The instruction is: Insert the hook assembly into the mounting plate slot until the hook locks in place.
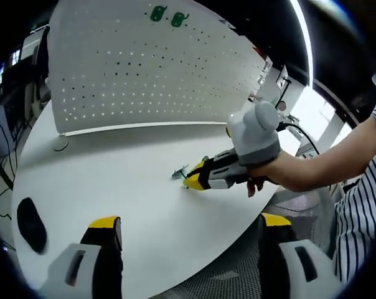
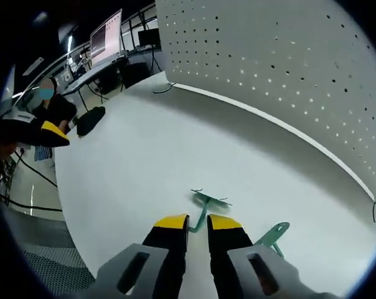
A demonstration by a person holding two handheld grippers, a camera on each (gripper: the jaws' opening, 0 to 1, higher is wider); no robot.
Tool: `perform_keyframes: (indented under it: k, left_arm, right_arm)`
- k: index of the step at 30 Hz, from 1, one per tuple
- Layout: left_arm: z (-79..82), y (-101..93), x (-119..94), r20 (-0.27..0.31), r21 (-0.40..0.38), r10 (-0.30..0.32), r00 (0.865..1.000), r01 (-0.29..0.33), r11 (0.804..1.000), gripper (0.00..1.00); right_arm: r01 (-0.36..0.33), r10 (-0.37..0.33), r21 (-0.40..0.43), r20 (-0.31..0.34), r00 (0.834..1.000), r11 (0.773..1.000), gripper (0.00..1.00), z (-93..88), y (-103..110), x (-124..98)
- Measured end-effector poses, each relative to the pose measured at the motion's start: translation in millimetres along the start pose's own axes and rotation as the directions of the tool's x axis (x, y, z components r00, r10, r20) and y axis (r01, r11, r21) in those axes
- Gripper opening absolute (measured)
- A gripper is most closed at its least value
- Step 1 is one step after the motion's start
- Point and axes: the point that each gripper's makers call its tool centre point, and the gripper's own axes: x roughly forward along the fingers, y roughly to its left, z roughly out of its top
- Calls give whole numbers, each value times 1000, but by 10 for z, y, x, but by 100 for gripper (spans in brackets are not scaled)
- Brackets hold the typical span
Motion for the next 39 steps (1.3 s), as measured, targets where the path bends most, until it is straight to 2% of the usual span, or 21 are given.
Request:
perform_keyframes:
  k: [9, 11, 14, 20, 23, 27, 29, 32, 37, 39]
  left_arm:
    - [-56, 63, -15, 3, -25, 15, 1000, -15, 1000, 92]
    - [-69, 70, -15, 3, -31, 18, 1000, -18, 999, 92]
    - [-64, 62, -8, 2, -31, 16, 1000, -16, 999, 92]
    - [3, 66, 15, 4, -5, 17, 1000, -17, 1000, 92]
    - [78, 83, 22, 14, 7, 17, 1000, -17, 1000, 92]
    - [179, 131, 27, 22, 33, 22, 1000, -23, 999, 92]
    - [238, 167, 19, 21, 60, 32, 999, -33, 998, 92]
    - [363, 183, -4, 50, 81, 34, 998, -38, 996, 91]
    - [481, 206, 15, 67, 108, 32, 997, -39, 993, 89]
    - [540, 207, 28, 91, 111, 21, 996, -31, 993, 87]
  right_arm:
    - [18, -18, 36, 19, 1000, 999, 1, 19, -50, 11]
    - [22, -23, 65, 22, 999, 998, 1, 23, -75, 9]
    - [18, -21, 154, 20, 1000, 988, 1, 9, -105, 1]
    - [10, -20, 126, 81, 996, 992, 1, 164, -151, -162]
    - [-3, -17, 178, 108, 994, 984, 1, 243, -196, -243]
    - [-22, -7, 198, 144, 990, 980, 1, 357, -207, -369]
    - [-48, 9, 230, 168, 986, 972, 1, 421, -188, -450]
    - [-115, 61, 286, 192, 980, 951, 1, 483, -116, -569]
    - [-158, 100, 281, 210, 973, 946, 1, 538, -16, -742]
    - [-197, 131, 302, 224, 966, 933, 1, 558, 59, -822]
